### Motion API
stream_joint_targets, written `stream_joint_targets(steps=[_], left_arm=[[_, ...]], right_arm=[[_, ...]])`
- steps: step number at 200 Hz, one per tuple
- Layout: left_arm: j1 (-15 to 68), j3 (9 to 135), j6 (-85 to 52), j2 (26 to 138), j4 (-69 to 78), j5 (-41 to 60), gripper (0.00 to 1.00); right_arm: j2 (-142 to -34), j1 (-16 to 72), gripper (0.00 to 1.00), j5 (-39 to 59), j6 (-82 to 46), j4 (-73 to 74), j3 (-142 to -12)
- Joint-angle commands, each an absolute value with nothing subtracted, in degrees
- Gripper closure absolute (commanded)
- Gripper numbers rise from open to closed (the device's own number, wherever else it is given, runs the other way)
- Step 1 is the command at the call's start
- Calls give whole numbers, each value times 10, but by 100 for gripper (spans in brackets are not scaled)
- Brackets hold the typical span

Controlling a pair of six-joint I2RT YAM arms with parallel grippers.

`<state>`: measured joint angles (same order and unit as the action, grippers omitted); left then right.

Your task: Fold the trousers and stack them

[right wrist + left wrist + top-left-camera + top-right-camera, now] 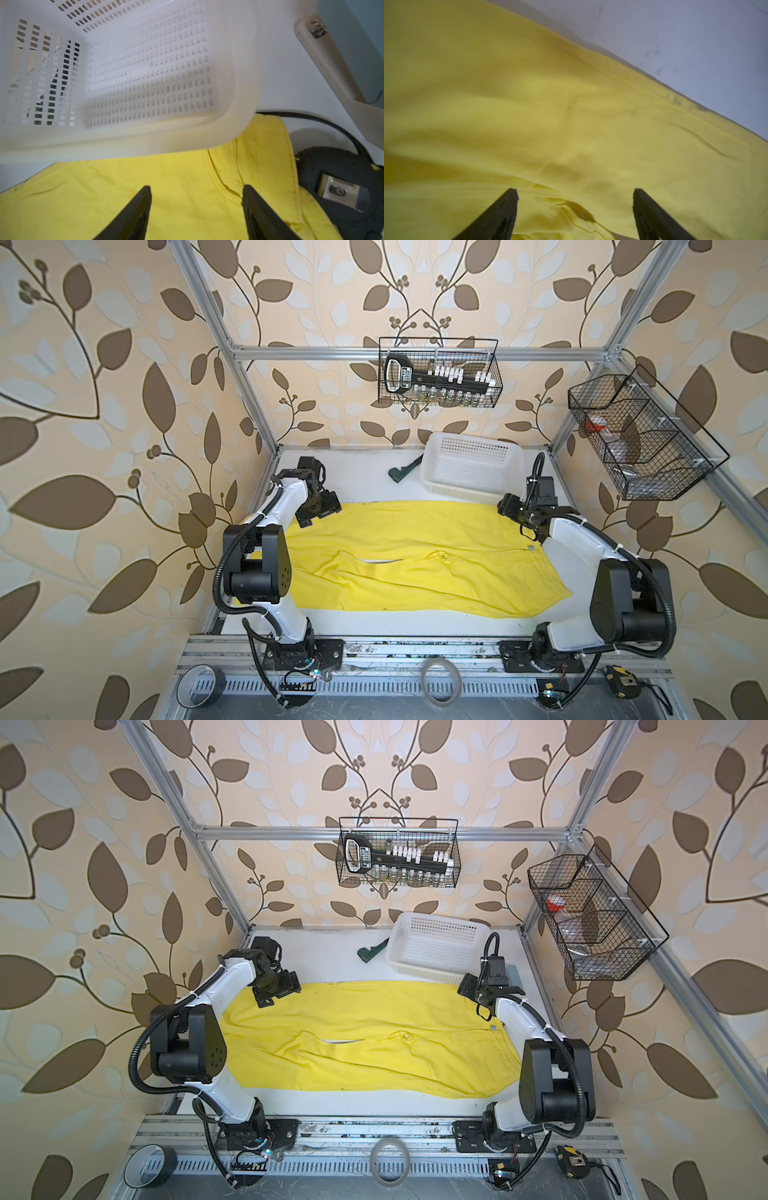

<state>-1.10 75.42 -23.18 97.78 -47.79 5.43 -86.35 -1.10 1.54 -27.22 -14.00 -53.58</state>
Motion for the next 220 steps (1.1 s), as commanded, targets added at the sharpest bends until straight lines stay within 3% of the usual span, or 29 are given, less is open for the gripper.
stream_joint_targets(steps=[1, 38, 132, 171, 220], left_arm=[[-6, 739, -252, 960, -455, 110, 12], [-1, 716, -258, 968, -434, 143, 12], [-43, 760, -259, 1007, -454, 72, 11], [-113, 814, -283, 1039, -473, 52, 11], [-190, 880, -319, 1111, -470, 75, 11]], right_arm=[[-900, -12, 35, 34, -262, -130, -567], [-945, -13, 36, 14, -251, -122, -606], [-1059, -41, 30, 15, -209, -137, -752], [-1020, -30, 29, 3, -208, -220, -733], [-994, -35, 28, -15, -264, -211, -638]])
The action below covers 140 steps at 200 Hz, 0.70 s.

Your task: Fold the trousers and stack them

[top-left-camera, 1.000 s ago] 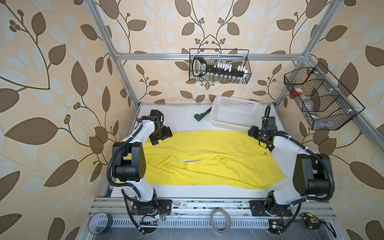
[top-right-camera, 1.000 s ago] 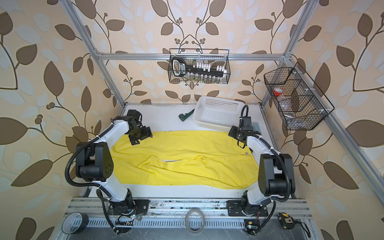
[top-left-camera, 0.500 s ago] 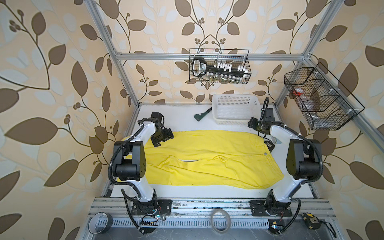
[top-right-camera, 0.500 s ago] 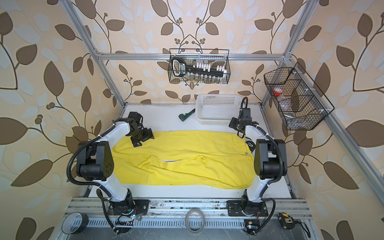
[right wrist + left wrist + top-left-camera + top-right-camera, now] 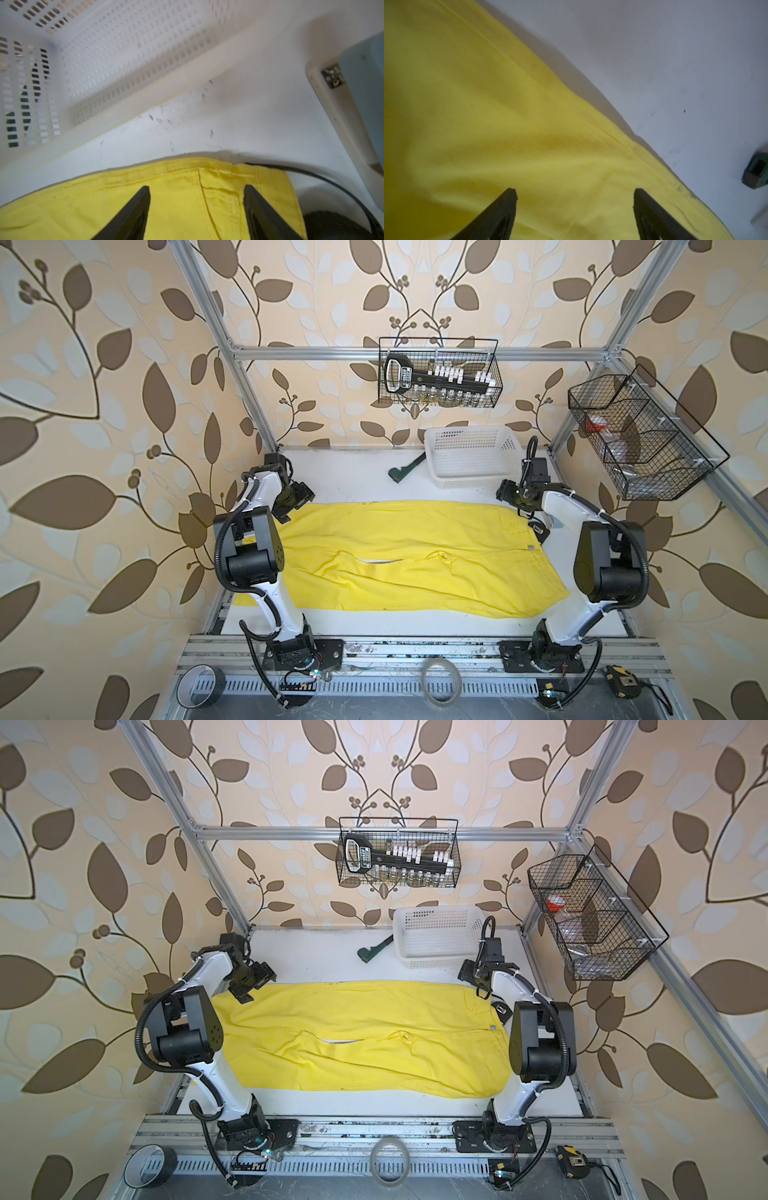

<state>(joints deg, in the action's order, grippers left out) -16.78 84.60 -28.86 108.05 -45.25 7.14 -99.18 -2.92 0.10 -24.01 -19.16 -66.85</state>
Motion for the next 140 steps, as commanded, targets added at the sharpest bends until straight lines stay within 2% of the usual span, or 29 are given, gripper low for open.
stream_joint_targets(steps=[1, 44, 97, 140], left_arm=[[-191, 881, -319, 1113, -470, 75, 11], [-196, 938, -329, 1173, -489, 58, 11], [-212, 956, -385, 1188, -495, 25, 11], [-217, 976, -440, 1178, -534, -33, 12]], right_arm=[[-995, -35, 29, -15, -264, -211, -638], [-1025, -43, 31, -28, -288, -205, -613], [-1030, -42, 34, -93, -299, -210, -580], [-974, -22, 33, -135, -303, -226, -611]])
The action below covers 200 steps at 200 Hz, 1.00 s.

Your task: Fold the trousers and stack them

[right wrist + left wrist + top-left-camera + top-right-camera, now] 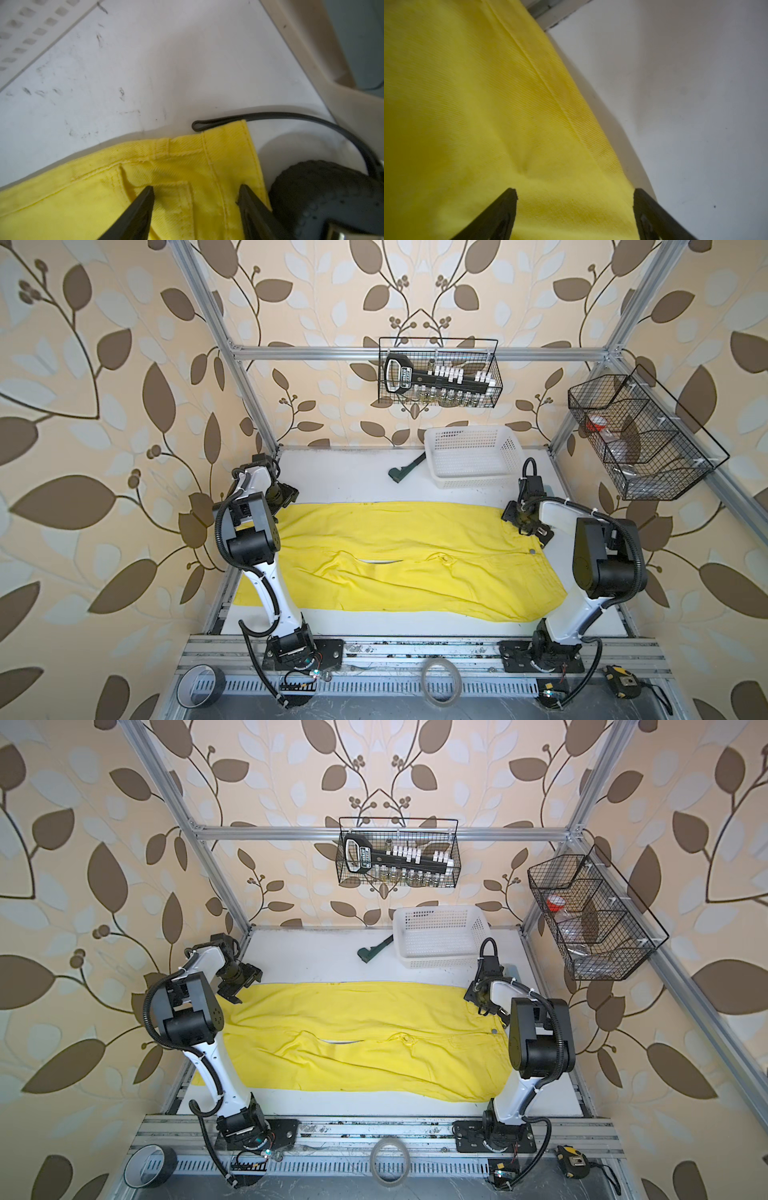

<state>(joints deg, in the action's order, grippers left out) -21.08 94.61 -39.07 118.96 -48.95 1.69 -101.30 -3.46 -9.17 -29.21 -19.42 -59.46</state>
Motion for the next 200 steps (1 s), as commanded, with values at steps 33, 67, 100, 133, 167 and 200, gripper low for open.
stream_joint_targets(steps=[33, 67, 100, 133, 167, 200], left_arm=[[-216, 992, -502, 1178, -569, -55, 11], [-216, 1015, -566, 1204, -604, -41, 11], [-217, 1062, -593, 1240, -653, -49, 9], [-215, 1071, -607, 1250, -661, -49, 9], [-215, 1094, -615, 1273, -677, -56, 9], [-214, 1135, -614, 1312, -695, -60, 9]], right_arm=[[-957, -11, 30, -66, -386, -206, -617], [-1015, 5, 29, -67, -463, -236, -650], [-1055, 3, 28, -71, -510, -217, -658], [-1089, 3, 25, -104, -521, -210, -677], [-1117, 8, 23, -141, -513, -237, -709], [-1128, 12, 26, -144, -508, -261, -732]])
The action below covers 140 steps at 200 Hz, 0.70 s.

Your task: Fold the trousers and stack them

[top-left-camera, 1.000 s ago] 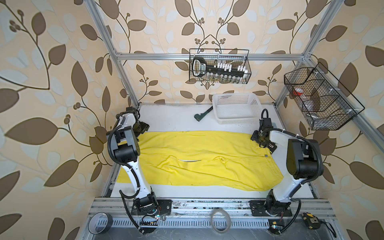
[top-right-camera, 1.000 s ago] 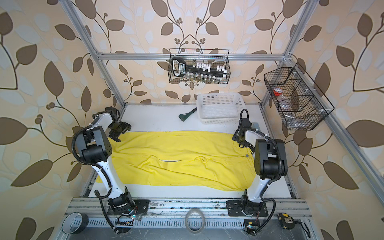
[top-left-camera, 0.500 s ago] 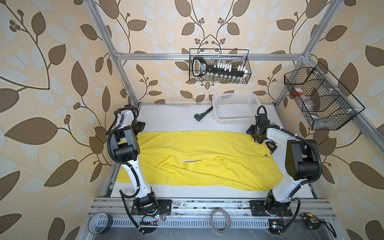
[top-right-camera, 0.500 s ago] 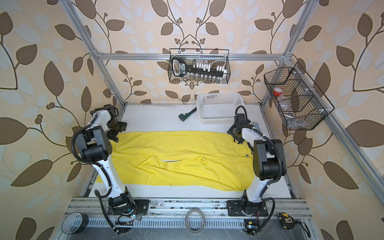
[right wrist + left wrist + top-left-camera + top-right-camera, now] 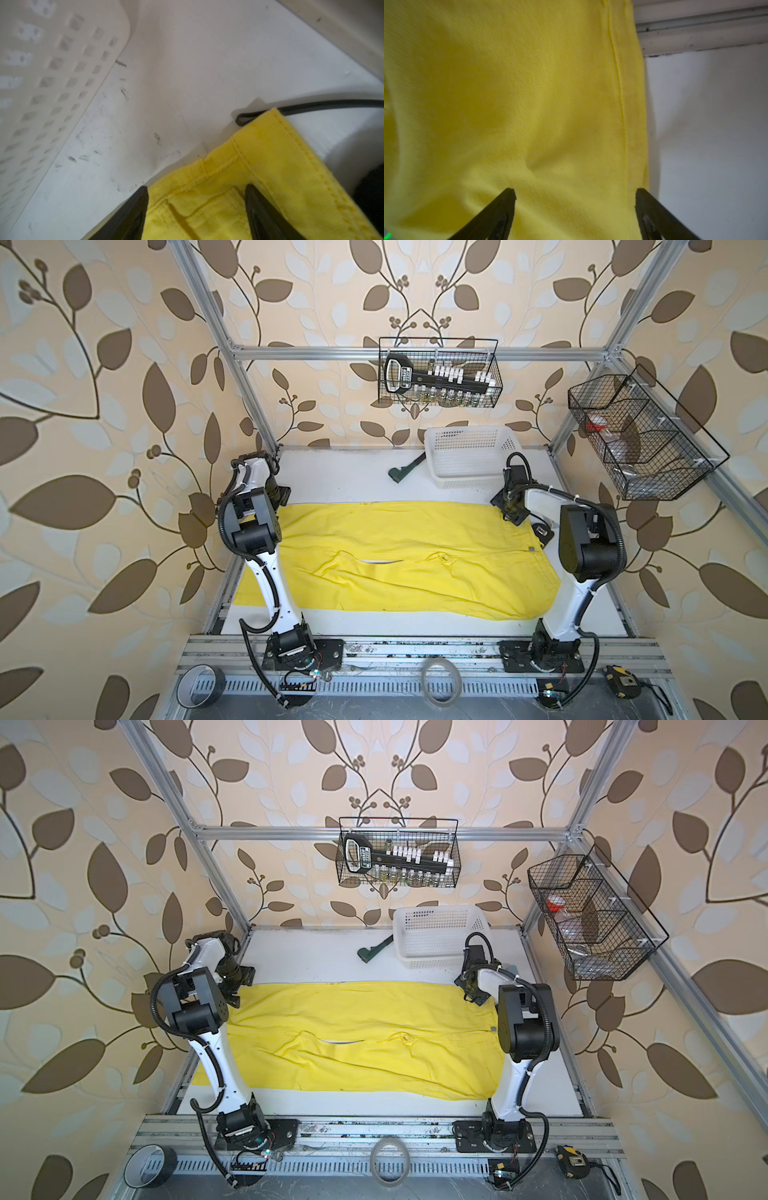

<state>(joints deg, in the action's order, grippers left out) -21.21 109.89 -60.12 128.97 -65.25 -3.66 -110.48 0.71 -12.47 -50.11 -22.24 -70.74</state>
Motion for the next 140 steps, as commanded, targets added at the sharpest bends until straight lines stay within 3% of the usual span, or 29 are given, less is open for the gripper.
stream_joint_targets(steps=[1, 28, 38, 82, 113, 140], left_arm=[[-214, 1136, -613, 1312, -695, -60, 9], [-204, 1169, -604, 1328, -696, -56, 9], [-199, 1188, -604, 1327, -700, -59, 9], [-191, 1226, -624, 1348, -726, -82, 8], [-185, 1241, -623, 1375, -727, -76, 8], [-180, 1249, -616, 1394, -723, -73, 9]], right_arm=[[-1128, 12, 26, -143, -507, -262, -733], [-1141, 16, 30, -114, -506, -262, -726], [-1144, 17, 38, -116, -505, -262, -720], [-1139, -1, 54, -90, -500, -240, -691], [-1135, 2, 53, -95, -497, -238, -689], [-1116, 2, 62, -91, -492, -226, -668]])
